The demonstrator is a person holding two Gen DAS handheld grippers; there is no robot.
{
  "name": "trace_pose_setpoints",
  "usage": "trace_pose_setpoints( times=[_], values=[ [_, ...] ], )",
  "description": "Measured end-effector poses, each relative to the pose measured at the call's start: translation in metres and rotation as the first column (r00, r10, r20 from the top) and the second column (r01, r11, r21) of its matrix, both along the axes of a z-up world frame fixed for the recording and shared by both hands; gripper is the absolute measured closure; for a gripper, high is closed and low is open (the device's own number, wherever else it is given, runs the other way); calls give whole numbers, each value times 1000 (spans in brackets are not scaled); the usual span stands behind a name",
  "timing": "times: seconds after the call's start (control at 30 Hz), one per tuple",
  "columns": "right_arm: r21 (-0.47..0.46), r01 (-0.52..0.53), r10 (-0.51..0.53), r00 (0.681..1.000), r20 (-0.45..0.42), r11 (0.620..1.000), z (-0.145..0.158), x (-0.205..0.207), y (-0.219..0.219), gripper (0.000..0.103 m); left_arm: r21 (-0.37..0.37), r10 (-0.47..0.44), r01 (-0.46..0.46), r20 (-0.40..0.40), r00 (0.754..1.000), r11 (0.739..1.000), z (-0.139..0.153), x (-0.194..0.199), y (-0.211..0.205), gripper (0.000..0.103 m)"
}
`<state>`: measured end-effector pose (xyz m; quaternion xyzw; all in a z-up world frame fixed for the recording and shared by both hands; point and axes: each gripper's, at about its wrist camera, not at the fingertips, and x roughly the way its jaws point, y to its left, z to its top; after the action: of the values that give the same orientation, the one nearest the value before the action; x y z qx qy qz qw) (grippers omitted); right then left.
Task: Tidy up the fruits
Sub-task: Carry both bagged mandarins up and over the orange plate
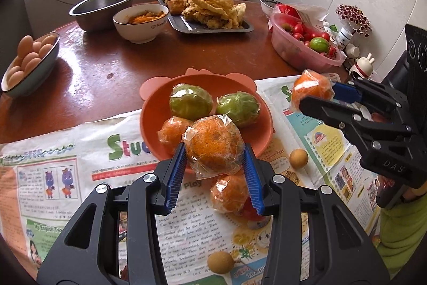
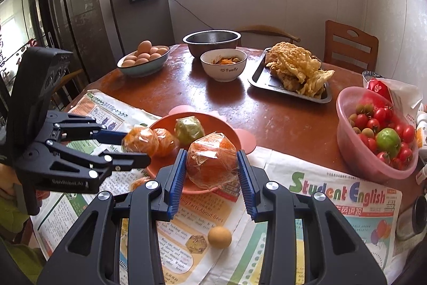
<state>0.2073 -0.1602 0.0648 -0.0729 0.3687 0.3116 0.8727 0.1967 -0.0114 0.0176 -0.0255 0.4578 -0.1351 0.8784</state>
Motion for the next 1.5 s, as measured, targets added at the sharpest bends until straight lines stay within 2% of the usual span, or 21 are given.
trace_pose_setpoints(
  times=[0.8, 1.5],
  values=[
    [-6, -12, 12, 1000, -19, 1000, -7, 43, 17, 67, -4, -24, 23, -47, 999, 1000, -25, 14, -10, 69],
    [-52, -37, 33, 997, -66, 998, -32, 74, 40, 67, -7, -13, 13, -61, 998, 1000, -37, 20, -8, 69]
  ],
)
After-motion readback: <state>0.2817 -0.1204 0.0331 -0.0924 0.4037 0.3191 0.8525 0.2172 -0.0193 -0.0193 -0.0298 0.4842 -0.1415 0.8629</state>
